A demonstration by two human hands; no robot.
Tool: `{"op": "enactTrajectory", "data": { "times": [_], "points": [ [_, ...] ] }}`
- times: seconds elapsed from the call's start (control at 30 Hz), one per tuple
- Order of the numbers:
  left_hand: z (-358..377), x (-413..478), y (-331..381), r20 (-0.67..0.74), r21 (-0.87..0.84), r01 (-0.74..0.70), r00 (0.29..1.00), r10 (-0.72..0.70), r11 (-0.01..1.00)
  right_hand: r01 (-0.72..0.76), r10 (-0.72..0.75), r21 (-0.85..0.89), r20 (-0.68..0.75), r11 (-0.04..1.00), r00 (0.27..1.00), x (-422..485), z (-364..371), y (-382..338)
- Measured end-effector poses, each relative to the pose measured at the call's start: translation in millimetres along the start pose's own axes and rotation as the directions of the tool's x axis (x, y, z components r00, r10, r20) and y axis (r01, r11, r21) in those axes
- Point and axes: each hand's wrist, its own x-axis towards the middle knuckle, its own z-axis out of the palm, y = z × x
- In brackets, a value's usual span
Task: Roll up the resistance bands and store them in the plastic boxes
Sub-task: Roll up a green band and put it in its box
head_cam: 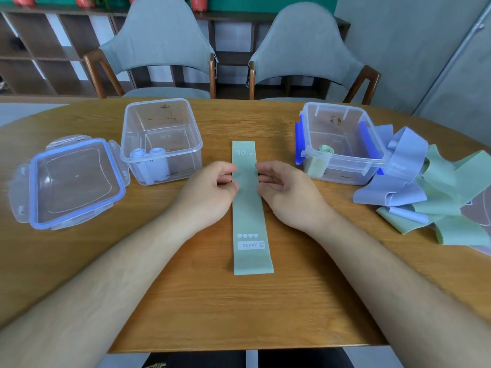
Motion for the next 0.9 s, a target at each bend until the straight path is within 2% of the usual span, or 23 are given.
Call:
{"op": "enactTrajectory", "data": {
  "times": [0.07,0.17,0.33,0.47,0.6,0.73,0.9],
  "points": [
    [0,-3,0,-0.029,0.107,-0.019,0.999,0.023,0.994,0.02,-0.024,-0.108,-0.036,0.994,0.999,-1,-2,1],
    [1,-7,-1,0.0,0.183,-0.077,0.997,0.078,0.98,0.16,-0.177,-0.295,-0.031,0.942,0.984,-4,-3,2],
    [4,-7,-3,0.103,0.235,-0.204,0.977,0.184,0.95,0.354,-0.341,-0.373,0.104,0.857,0.934,-9,-2,-1],
    [3,-10,-4,0.118,0.428,-0.298,0.954,0.275,0.853,0.366,-0.359,-0.404,0.097,0.839,0.928,-11,-5,0],
    [2,-12,-2,0.185,0.469,-0.354,0.935,0.302,0.809,0.401,-0.355,-0.439,0.188,0.804,0.916,-12,-6,-4],
    [-2,-19,0,0.161,0.46,-0.325,0.946,0.282,0.826,0.378,-0.325,-0.436,0.193,0.817,0.926,-18,-10,-9],
    [-8,-53,1,0.132,0.541,-0.269,0.963,0.236,0.797,0.312,-0.249,-0.498,0.191,0.809,0.949,-47,-21,-14]
  ]
}}
